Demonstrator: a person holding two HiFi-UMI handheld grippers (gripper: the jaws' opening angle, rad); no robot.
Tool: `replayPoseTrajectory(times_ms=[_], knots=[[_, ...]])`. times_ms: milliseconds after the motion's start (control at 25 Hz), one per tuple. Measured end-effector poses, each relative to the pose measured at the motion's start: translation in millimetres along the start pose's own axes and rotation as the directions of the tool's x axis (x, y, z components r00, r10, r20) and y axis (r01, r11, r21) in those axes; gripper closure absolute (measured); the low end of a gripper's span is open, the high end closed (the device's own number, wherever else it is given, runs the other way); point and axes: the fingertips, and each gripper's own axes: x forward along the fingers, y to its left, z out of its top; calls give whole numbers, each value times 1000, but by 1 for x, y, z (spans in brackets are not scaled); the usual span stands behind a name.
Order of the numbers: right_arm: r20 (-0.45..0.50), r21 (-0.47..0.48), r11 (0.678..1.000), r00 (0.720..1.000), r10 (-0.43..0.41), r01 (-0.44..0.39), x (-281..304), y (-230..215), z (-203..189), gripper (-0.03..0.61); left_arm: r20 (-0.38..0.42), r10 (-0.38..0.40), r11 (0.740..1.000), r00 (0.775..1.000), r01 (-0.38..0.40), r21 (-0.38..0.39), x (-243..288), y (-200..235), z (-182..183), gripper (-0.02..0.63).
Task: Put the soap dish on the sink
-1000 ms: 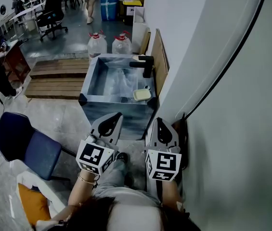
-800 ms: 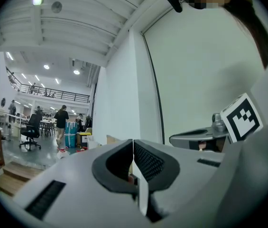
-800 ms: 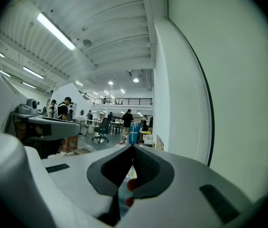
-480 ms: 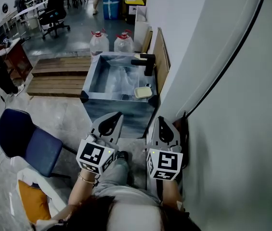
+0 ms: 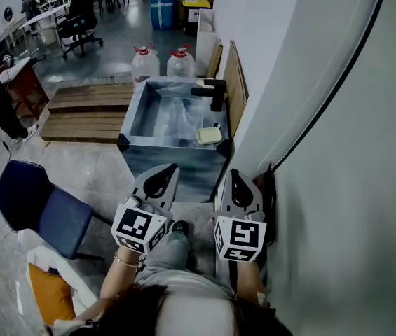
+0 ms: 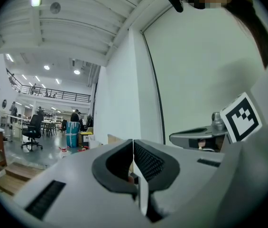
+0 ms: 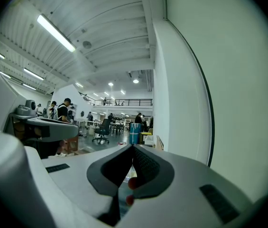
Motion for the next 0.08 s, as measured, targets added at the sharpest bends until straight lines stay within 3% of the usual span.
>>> replayPoseTrajectory(times_ms=[80], knots=[[-1,1,1000,1000,1,-1,2,-3,-3,552,-2,0,1000,1000,0,-1,4,-1,-3,604]])
